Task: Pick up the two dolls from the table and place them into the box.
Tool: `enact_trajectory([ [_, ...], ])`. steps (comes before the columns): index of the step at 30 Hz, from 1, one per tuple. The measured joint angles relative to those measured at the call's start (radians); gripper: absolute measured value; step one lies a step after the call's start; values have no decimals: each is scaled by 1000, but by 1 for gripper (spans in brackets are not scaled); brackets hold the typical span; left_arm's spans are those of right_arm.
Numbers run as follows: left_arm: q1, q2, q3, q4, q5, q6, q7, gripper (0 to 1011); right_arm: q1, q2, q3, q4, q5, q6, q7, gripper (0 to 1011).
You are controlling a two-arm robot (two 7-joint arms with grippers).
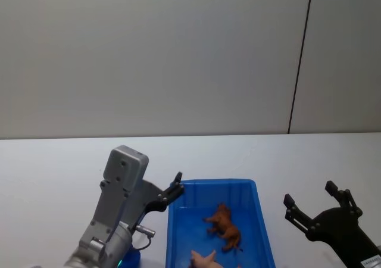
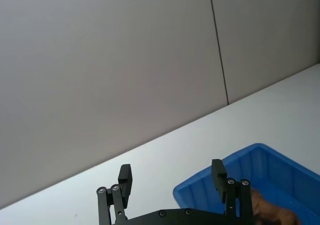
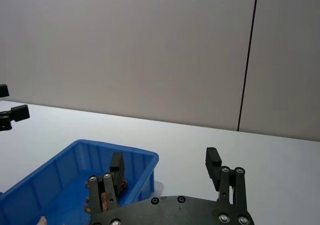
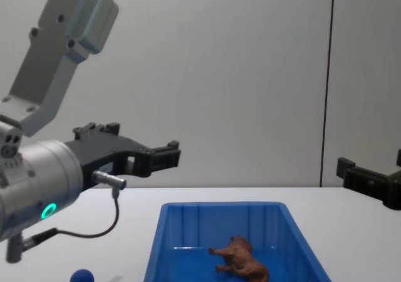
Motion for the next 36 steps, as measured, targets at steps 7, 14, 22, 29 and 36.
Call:
enact_trajectory([
  [7,28,16,-11,-44,-34,85,44,1001,-3,1,1,-3,1,-2,-3,1001],
  [14,53,33,-27,-74,-85,173,69,1001,-4,2,1,-4,1,-3,-5,1001],
  [22,69,44,-41,-80,-133,238,75,1001,-5,3,2,-5,2,-4,-6,1001],
  [29,78,47,-51,-63,-164,276,73,1001,-6,3,2,-6,2,-4,-7,1001],
  [36,82,46,-58,-30,-182,301,59,1001,-6,3,1,-6,2,-4,-8,1001],
])
